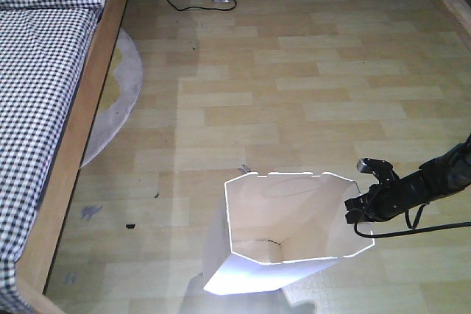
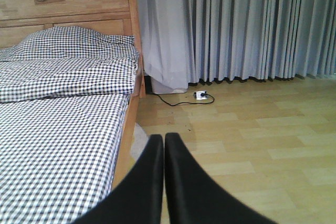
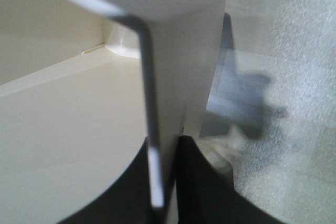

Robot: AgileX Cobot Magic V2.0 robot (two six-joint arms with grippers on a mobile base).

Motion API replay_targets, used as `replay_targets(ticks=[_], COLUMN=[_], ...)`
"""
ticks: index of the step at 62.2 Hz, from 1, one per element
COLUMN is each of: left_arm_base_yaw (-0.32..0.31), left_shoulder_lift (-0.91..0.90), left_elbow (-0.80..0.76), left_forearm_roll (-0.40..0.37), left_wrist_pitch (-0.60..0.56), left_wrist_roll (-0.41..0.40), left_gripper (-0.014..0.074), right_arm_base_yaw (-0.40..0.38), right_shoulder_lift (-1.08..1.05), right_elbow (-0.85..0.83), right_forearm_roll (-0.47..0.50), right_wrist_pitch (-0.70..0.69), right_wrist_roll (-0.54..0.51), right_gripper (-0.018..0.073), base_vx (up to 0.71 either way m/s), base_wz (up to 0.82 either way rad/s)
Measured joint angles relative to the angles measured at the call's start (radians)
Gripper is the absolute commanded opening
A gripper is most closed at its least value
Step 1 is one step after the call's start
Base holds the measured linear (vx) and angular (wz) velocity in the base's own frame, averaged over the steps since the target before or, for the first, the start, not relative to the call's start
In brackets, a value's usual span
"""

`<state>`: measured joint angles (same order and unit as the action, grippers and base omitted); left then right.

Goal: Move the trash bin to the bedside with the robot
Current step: 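Carry the bin in the right gripper toward the checked bed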

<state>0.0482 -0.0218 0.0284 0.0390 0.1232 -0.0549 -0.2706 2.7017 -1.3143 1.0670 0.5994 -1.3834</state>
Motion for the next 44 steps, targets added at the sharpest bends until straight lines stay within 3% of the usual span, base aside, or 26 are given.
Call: replay_targets(ticks=[44], left_arm_base_yaw=[0.0], left_shoulder_lift=[0.0], left_elbow=[0.0], left_forearm_roll=[0.0], left_wrist_pitch=[0.0], left_wrist_roll=[0.0], left_gripper=[-0.0006], right_arm_base_yaw=[0.0], right_shoulder_lift=[0.0], right_elbow=[0.0], right_forearm_roll=[0.0], right_wrist_pitch=[-0.001], right_wrist_roll=[0.0], right_gripper=[-0.0005], base_vx=[0.28], base_wz=[-0.04])
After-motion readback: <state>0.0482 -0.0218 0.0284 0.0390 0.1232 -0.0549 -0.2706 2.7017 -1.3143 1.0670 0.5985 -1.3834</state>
